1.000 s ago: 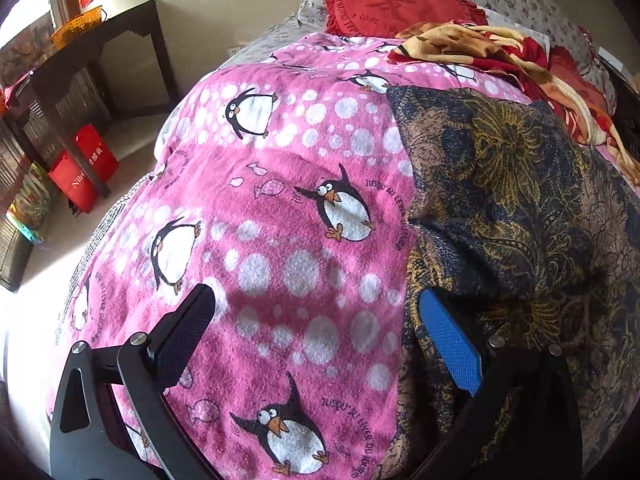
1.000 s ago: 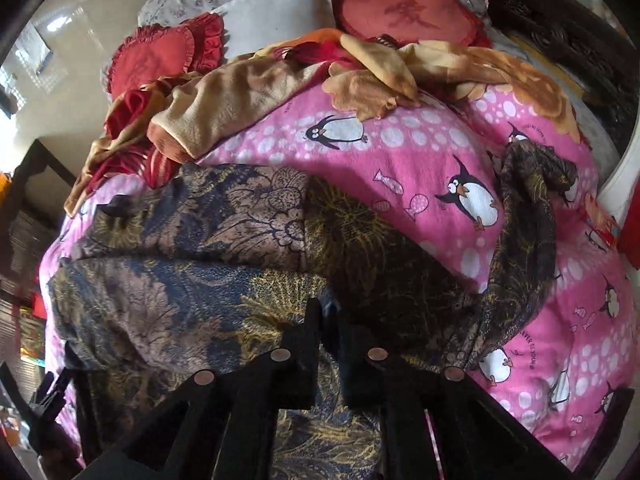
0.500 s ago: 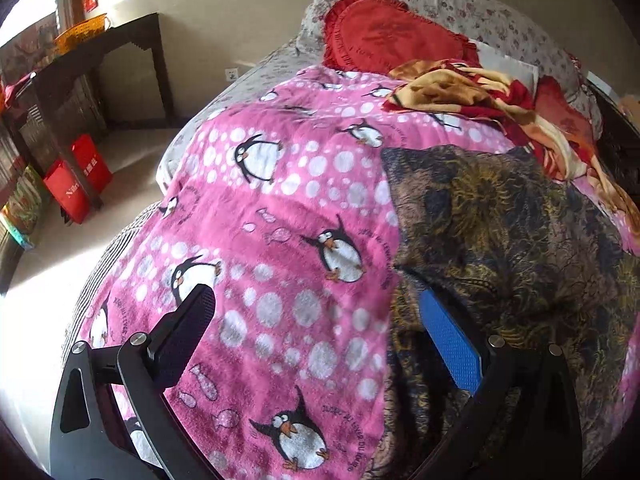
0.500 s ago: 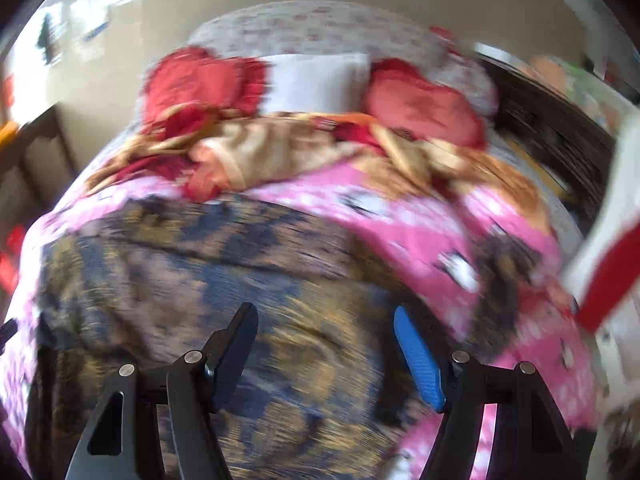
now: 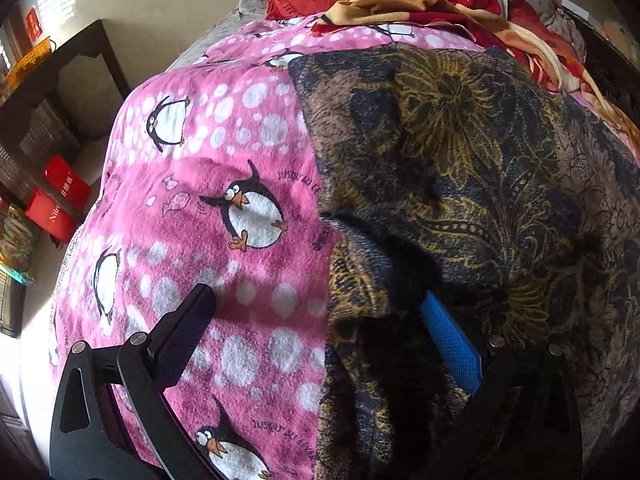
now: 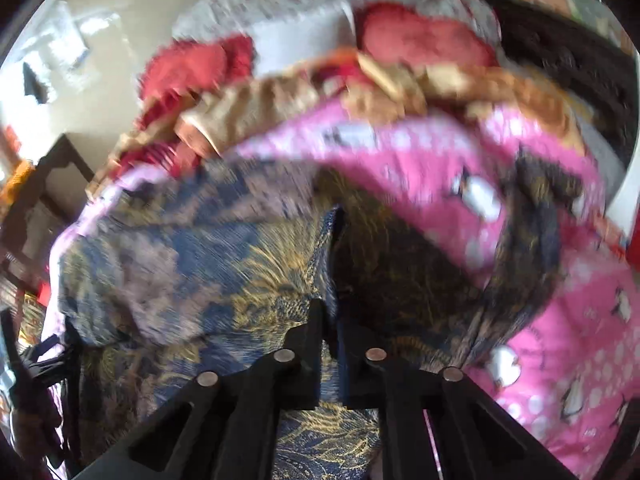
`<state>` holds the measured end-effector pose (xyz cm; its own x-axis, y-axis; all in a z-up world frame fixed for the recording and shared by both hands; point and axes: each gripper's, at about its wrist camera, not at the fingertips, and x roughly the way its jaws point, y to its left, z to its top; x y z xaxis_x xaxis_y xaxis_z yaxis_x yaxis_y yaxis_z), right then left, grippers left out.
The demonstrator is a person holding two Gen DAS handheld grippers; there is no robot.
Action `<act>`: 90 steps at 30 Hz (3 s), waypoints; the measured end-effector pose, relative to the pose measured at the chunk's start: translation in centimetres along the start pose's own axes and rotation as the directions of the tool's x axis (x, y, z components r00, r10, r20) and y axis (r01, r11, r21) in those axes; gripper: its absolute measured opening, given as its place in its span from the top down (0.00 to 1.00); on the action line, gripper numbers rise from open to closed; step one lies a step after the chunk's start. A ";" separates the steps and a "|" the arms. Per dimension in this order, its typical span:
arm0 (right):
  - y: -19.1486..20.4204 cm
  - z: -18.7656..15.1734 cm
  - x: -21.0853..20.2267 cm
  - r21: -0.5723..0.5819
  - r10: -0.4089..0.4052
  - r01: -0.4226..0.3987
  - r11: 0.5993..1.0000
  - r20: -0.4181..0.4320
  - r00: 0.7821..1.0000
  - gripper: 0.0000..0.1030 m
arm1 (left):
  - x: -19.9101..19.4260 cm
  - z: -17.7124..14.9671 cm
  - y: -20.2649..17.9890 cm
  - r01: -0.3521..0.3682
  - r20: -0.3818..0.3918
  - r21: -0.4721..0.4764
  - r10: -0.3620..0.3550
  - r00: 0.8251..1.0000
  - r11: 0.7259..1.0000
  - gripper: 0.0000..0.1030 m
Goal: Fold small clothes
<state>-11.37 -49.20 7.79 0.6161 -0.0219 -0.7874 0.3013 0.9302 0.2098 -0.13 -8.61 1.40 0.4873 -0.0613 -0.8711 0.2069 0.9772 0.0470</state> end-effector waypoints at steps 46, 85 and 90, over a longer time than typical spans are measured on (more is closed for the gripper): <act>2.7 -1.1 2.7 0.003 0.002 -0.002 1.000 -0.029 1.000 0.59 | 0.3 2.9 -4.8 0.011 0.072 0.070 -0.016 0.997 0.997 0.00; -20.7 6.2 -8.8 0.468 0.138 -0.311 0.827 0.368 0.920 0.96 | -3.7 2.1 -6.0 0.090 0.106 0.078 -0.098 0.990 0.993 0.00; -20.8 0.1 -14.9 0.487 -0.004 -0.147 0.861 0.295 0.955 0.96 | -5.4 1.6 -6.4 0.109 0.126 0.092 -0.120 0.985 0.990 0.00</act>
<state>-26.80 -68.29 15.23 0.8024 -0.1326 -0.5818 0.5231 0.6255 0.5789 -2.75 -14.89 6.53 0.5619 -0.2033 -0.8018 0.3355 0.9420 -0.0037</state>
